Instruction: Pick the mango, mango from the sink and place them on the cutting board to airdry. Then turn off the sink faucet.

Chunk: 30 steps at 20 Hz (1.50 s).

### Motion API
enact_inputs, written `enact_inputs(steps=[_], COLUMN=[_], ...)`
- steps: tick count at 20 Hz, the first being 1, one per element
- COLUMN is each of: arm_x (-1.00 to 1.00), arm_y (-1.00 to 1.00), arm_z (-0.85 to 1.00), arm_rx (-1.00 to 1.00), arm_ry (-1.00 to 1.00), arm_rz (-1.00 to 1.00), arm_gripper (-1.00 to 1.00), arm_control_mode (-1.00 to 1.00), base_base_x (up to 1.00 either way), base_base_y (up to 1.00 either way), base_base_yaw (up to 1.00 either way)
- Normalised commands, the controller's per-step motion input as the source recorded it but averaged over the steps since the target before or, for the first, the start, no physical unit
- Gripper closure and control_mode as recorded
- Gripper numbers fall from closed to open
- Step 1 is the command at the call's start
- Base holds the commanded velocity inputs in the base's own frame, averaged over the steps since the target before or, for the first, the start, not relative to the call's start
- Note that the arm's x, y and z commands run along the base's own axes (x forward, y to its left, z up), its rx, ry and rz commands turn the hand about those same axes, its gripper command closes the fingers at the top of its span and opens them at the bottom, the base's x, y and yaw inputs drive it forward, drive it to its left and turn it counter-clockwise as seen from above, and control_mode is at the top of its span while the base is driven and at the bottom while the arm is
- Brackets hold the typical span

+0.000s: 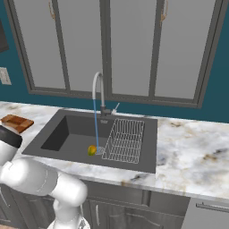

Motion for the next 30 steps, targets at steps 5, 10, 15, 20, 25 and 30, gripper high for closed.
enact_inputs(steps=[5, 10, 15, 20, 25, 30], arm_x=[0.12, 0.14, 0.15, 0.21, 0.28, 0.36], arm_y=[0.20, 0.18, 0.15, 0.09, 0.12, 0.21], arm_z=[-0.17, -0.17, -0.17, -0.19, -0.20, -0.21], arm_rx=[0.00, 0.00, 0.00, 0.00, 0.00, 0.00], arm_ry=[0.01, 0.01, 0.01, 0.02, 0.02, 0.02], arm_rz=[0.00, 0.00, 0.00, 0.00, 0.00, 0.00], arm_gripper=[1.00, 1.00, 1.00, 1.00, 1.00, 1.00], arm_control_mode=[-1.00, -1.00, -1.00, -1.00, -1.00, -1.00], base_base_x=[0.00, 0.00, 0.00, 0.00, 0.00, 0.00], base_base_y=[0.00, 0.00, 0.00, 0.00, 0.00, 0.00], base_base_yaw=[0.00, 0.00, 0.00, 0.00, 0.00, 0.00])
